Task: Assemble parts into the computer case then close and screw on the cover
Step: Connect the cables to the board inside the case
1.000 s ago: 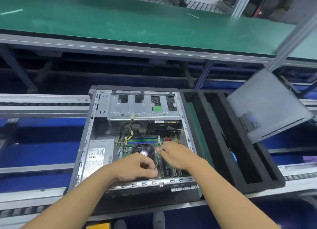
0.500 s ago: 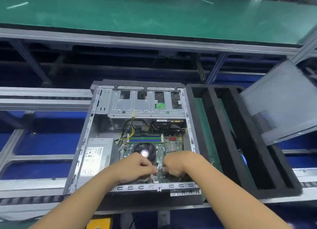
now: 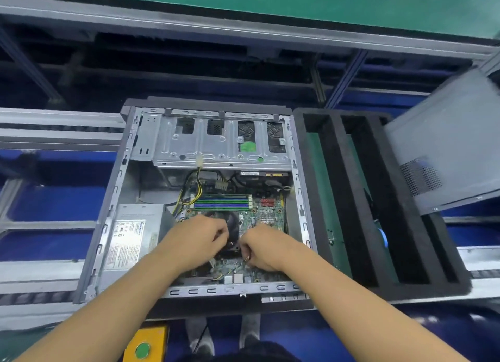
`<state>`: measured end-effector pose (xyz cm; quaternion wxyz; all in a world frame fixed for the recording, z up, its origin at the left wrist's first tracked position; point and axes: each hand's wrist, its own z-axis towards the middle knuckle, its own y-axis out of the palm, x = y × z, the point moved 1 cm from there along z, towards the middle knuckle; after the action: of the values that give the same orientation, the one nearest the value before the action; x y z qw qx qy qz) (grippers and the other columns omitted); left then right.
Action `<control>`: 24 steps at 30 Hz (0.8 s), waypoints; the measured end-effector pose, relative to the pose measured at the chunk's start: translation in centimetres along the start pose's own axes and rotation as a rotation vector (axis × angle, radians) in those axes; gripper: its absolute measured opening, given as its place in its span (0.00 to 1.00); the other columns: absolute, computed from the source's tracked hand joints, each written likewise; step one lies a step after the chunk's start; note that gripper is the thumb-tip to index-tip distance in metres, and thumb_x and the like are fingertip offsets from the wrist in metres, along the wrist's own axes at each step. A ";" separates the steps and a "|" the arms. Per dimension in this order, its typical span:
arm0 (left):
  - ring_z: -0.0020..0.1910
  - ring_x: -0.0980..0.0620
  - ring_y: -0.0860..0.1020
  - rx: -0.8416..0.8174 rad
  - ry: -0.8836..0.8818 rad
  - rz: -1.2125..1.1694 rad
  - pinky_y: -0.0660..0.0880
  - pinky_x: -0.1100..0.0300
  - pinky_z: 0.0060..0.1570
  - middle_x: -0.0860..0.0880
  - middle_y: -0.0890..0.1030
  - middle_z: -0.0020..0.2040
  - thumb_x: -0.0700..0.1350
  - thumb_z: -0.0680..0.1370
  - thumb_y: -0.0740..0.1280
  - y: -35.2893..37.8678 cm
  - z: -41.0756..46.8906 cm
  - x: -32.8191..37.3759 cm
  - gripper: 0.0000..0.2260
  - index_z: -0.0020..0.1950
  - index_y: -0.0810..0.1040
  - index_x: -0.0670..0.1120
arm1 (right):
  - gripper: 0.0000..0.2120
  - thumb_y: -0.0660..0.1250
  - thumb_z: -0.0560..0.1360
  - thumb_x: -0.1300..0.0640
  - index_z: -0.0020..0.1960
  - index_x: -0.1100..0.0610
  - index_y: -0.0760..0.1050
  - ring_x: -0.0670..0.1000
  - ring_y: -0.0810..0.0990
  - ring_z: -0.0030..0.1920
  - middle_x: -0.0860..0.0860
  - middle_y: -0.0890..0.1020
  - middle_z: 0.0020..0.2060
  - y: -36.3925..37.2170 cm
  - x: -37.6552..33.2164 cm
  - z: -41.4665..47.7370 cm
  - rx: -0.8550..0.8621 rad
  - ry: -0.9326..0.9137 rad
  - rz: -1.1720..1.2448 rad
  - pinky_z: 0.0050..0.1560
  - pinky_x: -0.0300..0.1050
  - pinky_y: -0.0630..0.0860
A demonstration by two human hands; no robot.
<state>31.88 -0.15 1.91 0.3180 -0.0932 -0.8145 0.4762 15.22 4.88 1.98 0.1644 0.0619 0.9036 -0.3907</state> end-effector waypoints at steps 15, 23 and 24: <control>0.31 0.56 0.78 -0.471 0.045 -0.622 0.72 0.61 0.31 0.51 0.83 0.34 0.40 0.74 0.60 -1.1 -1.1 0.6 0.11 0.41 0.82 0.47 | 0.09 0.71 0.77 0.54 0.41 0.48 0.73 0.47 0.79 0.30 0.49 0.81 0.35 -0.9 0.1 -1.5 0.196 0.056 0.443 0.34 0.44 0.77; 0.33 0.62 0.72 -0.584 0.199 -0.562 0.68 0.68 0.37 0.61 0.77 0.32 0.51 0.77 0.71 -2.0 -1.0 0.6 0.06 0.46 0.84 0.50 | 0.12 0.73 0.78 0.52 0.45 0.56 0.73 0.50 0.75 0.33 0.54 0.79 0.42 -1.6 0.3 -2.0 0.147 0.171 0.075 0.35 0.44 0.70; 0.32 0.62 0.71 -0.575 0.189 -0.555 0.67 0.68 0.37 0.61 0.76 0.31 0.51 0.77 0.71 -1.9 -0.9 0.7 0.06 0.45 0.84 0.50 | 0.10 0.74 0.77 0.54 0.47 0.57 0.74 0.53 0.76 0.37 0.55 0.78 0.44 -1.5 0.2 -1.8 0.113 0.191 0.022 0.37 0.44 0.71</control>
<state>32.20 -0.15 4.11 0.4687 0.0016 -0.8759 0.1145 14.21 5.20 4.06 0.0779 0.1178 0.8911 -0.4313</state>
